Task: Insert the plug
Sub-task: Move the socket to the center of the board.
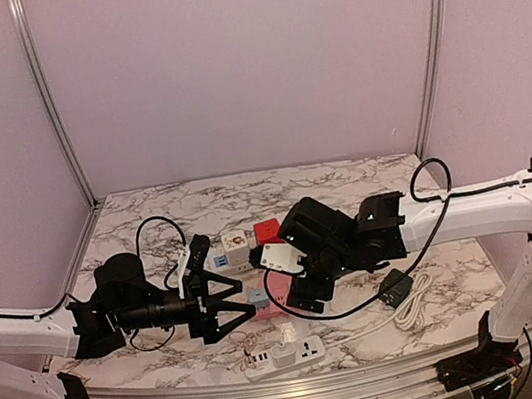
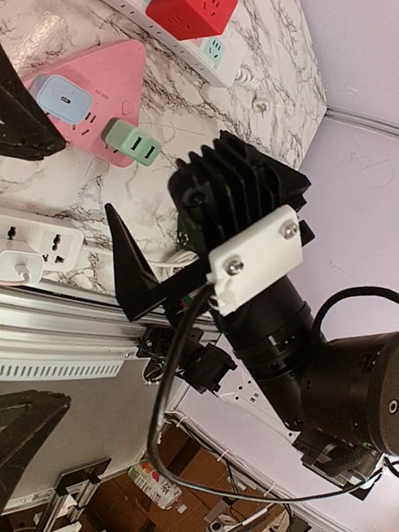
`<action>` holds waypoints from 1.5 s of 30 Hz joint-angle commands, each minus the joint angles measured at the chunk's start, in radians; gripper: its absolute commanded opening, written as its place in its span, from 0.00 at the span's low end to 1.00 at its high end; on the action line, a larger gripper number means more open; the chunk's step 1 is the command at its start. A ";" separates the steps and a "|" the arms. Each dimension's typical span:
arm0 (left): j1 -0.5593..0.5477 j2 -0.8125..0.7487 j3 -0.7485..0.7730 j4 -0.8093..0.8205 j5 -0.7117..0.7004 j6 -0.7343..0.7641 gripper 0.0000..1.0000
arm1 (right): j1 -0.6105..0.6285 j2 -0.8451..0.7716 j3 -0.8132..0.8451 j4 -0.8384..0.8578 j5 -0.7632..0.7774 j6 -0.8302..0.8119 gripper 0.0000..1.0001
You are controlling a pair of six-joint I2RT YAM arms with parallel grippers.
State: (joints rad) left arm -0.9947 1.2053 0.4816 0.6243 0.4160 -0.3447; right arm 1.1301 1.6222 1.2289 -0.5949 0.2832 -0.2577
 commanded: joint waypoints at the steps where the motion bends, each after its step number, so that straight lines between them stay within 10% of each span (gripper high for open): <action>1: -0.047 -0.061 -0.083 -0.031 0.038 -0.033 0.99 | 0.061 -0.067 -0.051 -0.038 -0.090 0.042 0.99; 11: -0.213 -0.186 -0.229 -0.069 -0.010 -0.073 0.99 | 0.257 -0.068 -0.201 0.051 -0.169 0.032 0.99; 45: -0.262 -0.208 -0.203 -0.179 -0.332 -0.031 0.99 | 0.169 0.181 -0.274 0.330 0.241 0.070 0.99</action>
State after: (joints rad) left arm -1.2541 0.9867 0.2569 0.4648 0.1032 -0.3950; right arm 1.3857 1.7367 0.9394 -0.3107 0.3084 -0.1535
